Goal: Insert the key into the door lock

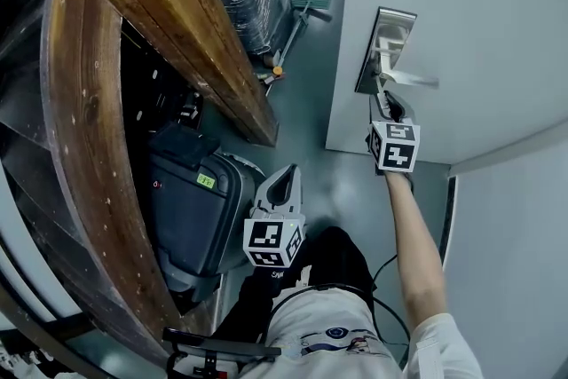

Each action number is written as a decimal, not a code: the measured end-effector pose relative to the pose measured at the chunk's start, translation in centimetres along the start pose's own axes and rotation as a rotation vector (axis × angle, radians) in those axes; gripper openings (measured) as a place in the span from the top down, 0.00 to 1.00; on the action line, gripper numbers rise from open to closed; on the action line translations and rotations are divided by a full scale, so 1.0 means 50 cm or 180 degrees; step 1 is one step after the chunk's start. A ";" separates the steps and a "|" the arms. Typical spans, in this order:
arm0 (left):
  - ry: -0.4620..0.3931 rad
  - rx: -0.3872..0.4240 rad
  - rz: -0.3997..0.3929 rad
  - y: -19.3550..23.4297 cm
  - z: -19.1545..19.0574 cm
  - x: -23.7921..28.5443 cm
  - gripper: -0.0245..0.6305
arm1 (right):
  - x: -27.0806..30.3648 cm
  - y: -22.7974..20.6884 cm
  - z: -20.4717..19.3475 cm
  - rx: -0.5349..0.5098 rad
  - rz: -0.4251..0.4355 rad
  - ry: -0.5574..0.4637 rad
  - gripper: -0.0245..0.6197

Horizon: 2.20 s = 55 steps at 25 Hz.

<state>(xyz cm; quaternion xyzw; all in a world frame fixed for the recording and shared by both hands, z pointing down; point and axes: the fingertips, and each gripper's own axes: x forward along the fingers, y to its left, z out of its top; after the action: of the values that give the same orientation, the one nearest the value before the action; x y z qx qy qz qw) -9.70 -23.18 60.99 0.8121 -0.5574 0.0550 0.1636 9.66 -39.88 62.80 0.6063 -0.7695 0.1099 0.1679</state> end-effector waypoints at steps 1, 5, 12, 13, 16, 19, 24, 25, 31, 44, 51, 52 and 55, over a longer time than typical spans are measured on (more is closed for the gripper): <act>0.0005 -0.0009 -0.0002 0.001 -0.001 0.002 0.96 | 0.002 0.000 0.000 -0.0008 0.0007 -0.0002 0.78; 0.0042 -0.0031 -0.0003 0.003 -0.010 0.007 0.96 | 0.000 -0.001 0.002 -0.0037 0.0012 -0.0025 0.78; 0.0061 -0.0050 -0.0005 0.008 -0.010 0.015 0.96 | -0.009 -0.003 0.007 -0.0104 -0.0015 -0.0038 0.78; 0.0063 -0.0055 -0.0006 0.010 -0.010 0.017 0.96 | -0.007 -0.003 0.007 -0.0113 -0.0007 -0.0033 0.78; 0.0075 -0.0065 -0.0010 0.010 -0.013 0.021 0.96 | -0.004 -0.002 0.003 -0.0111 0.0008 -0.0022 0.78; 0.0090 -0.0061 -0.0021 0.008 -0.017 0.024 0.96 | -0.005 -0.004 0.005 -0.0109 0.0017 -0.0024 0.78; 0.0116 -0.0054 -0.0025 0.010 -0.022 0.025 0.96 | -0.010 -0.003 0.011 -0.0137 0.0008 -0.0044 0.78; 0.0119 -0.0055 -0.0027 0.011 -0.022 0.027 0.96 | -0.008 -0.003 0.014 -0.0146 0.0012 -0.0039 0.78; 0.0124 -0.0074 -0.0043 0.010 -0.023 0.028 0.96 | 0.000 0.000 0.016 -0.0128 0.0021 -0.0020 0.78; 0.0121 -0.0084 -0.0035 0.014 -0.025 0.032 0.96 | -0.003 -0.003 0.001 -0.0129 0.0002 -0.0037 0.78; 0.0128 -0.0077 -0.0018 0.017 -0.023 0.033 0.96 | 0.007 -0.007 0.007 -0.0095 -0.0111 0.0064 0.78; 0.0130 -0.0080 -0.0019 0.016 -0.022 0.034 0.96 | 0.008 -0.006 0.010 -0.0055 -0.0197 0.0076 0.78; 0.0138 -0.0092 -0.0021 0.015 -0.021 0.034 0.96 | 0.019 -0.002 0.021 0.0138 -0.0477 0.0073 0.78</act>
<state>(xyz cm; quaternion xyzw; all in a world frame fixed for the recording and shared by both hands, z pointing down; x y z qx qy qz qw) -9.65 -24.60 62.59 0.8100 -0.5519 0.0639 0.1876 9.44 -41.13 62.22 0.6643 -0.7175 0.1207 0.1713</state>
